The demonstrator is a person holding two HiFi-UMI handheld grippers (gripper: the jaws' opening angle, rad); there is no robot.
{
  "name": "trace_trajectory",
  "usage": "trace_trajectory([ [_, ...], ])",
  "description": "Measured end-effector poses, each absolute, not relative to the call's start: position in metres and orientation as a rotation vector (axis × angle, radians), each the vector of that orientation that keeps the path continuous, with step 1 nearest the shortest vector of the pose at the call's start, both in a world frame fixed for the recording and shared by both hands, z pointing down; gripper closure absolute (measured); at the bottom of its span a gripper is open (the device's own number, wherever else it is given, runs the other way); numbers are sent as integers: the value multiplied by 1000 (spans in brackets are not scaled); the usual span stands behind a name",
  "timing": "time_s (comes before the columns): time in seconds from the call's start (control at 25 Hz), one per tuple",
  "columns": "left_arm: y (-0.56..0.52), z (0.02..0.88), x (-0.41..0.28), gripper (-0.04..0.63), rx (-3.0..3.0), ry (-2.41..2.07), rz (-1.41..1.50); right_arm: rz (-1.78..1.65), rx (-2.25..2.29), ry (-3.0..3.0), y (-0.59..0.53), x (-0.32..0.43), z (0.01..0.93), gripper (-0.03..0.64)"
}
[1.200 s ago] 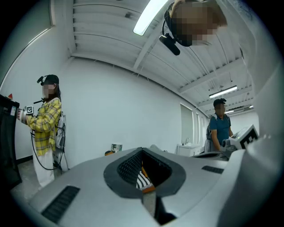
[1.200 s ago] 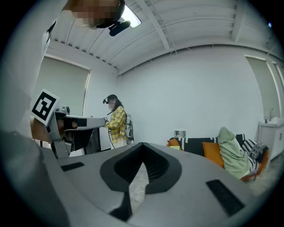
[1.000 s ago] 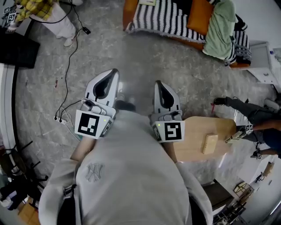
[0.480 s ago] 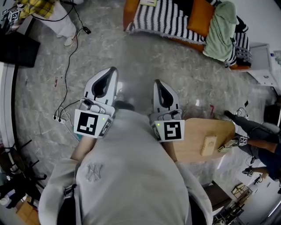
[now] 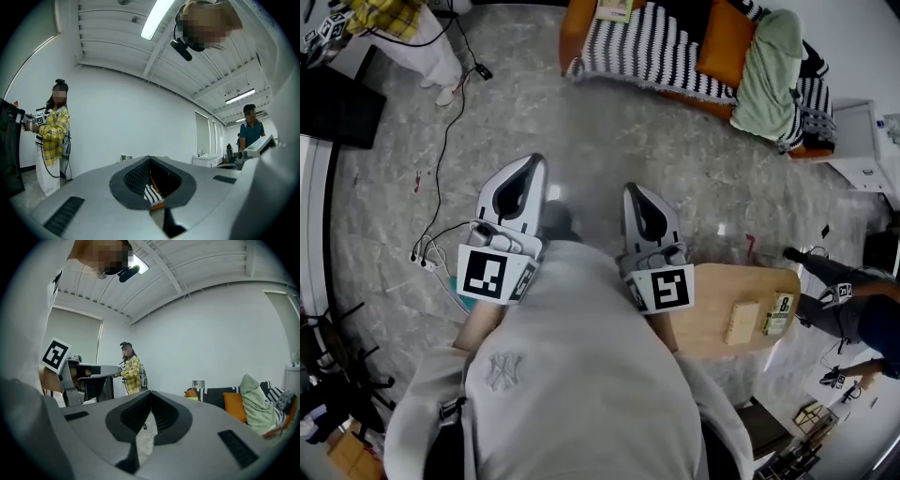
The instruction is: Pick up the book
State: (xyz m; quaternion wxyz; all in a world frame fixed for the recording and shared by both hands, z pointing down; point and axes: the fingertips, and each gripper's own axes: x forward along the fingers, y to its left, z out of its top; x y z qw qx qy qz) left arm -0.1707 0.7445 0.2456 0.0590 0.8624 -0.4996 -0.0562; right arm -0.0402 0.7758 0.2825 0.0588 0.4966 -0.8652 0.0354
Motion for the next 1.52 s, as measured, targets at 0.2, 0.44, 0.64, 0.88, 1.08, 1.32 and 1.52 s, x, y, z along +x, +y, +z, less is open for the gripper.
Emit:
trace_trajectory([
  [0.2, 730, 247, -165, 584, 2600, -1519, -154, 142, 1479, -2613, 767, -32, 289, 600],
  [0.44, 692, 248, -163, 584, 2597, -1484, -134, 218, 1477, -2577, 735, -30, 298, 600],
  [0.64, 647, 251, -164, 584, 2612, -1460, -126, 209, 1508, -2557, 691, -25, 296, 600],
  [0.88, 585, 245, -169, 584, 2633, -1446, -133, 177, 1541, -2536, 630, -26, 291, 600],
  [1.08, 548, 238, -180, 584, 2649, -1436, -155, 165, 1562, -2542, 593, -39, 285, 600],
  [1.32, 513, 239, -192, 584, 2662, -1405, -173, 116, 1598, -2555, 558, -54, 280, 600],
  [1.52, 494, 240, -196, 584, 2683, -1371, -177, 141, 1656, -2539, 542, -60, 277, 600],
])
